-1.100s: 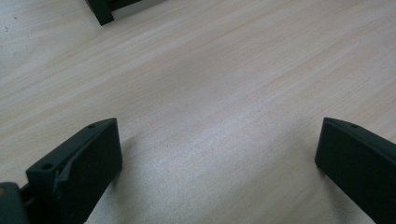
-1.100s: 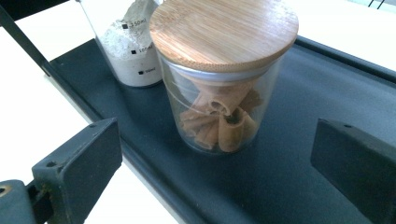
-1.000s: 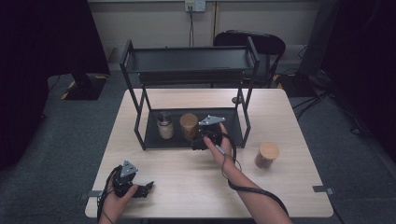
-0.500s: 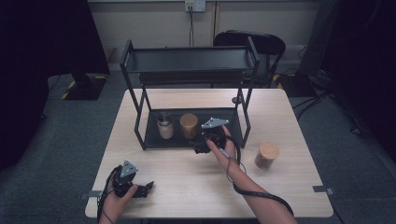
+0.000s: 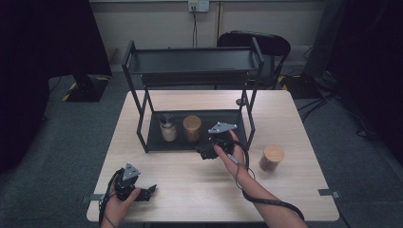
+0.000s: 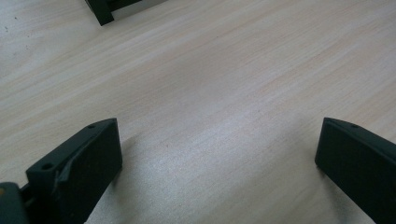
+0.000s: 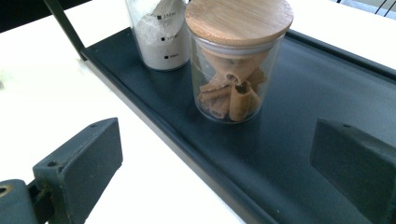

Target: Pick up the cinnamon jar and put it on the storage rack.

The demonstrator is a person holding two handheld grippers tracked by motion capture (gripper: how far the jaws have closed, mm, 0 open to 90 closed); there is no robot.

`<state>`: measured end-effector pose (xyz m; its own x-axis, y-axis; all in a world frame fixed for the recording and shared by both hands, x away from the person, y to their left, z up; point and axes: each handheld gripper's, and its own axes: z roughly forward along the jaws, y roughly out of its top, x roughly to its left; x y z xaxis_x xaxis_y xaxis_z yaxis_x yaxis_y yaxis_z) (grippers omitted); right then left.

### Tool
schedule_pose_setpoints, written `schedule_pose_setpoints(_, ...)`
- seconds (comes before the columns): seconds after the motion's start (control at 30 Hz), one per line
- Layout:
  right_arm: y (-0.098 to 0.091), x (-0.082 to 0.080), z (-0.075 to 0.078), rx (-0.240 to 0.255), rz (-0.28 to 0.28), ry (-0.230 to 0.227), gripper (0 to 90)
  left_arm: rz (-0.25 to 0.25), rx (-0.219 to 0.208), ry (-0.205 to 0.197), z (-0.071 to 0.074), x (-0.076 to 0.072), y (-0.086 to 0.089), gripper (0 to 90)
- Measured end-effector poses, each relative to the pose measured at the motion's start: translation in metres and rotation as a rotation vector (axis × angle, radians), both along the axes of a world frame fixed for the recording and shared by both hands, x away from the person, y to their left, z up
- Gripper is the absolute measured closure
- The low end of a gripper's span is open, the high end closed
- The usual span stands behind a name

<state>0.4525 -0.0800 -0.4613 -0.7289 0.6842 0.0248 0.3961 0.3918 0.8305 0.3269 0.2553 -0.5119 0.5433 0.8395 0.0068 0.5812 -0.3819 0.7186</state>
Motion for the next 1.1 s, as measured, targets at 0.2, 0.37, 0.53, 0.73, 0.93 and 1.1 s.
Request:
schedule_pose_setpoints(0.2, -0.007, -0.006, -0.001, -0.002, 0.009, 0.003, 1.8, 0.000, 0.000, 0.000, 0.000, 0.000, 0.000, 0.1)
schedule_pose_setpoints(0.37, -0.015, -0.010, 0.000, 0.001, 0.014, 0.007, 1.8, 0.000, 0.000, 0.000, 0.000, 0.000, 0.000, 0.1)
schedule_pose_setpoints(0.53, -0.024, -0.015, 0.000, 0.002, 0.025, 0.011, 1.8, 0.000, 0.000, 0.000, 0.000, 0.000, 0.000, 0.1)
schedule_pose_setpoints(0.73, -0.034, -0.021, -0.001, 0.003, 0.027, 0.014, 1.8, 0.000, 0.000, 0.000, 0.000, 0.000, 0.000, 0.1)
schedule_pose_setpoints(0.93, -0.041, -0.026, -0.004, -0.001, 0.031, 0.016, 2.1, 0.000, 0.000, 0.000, 0.000, 0.000, 0.000, 0.1)
schedule_pose_setpoints(1.1, -0.045, -0.030, -0.007, -0.001, 0.033, 0.019, 2.1, 0.000, 0.000, 0.000, 0.000, 0.000, 0.000, 0.1)
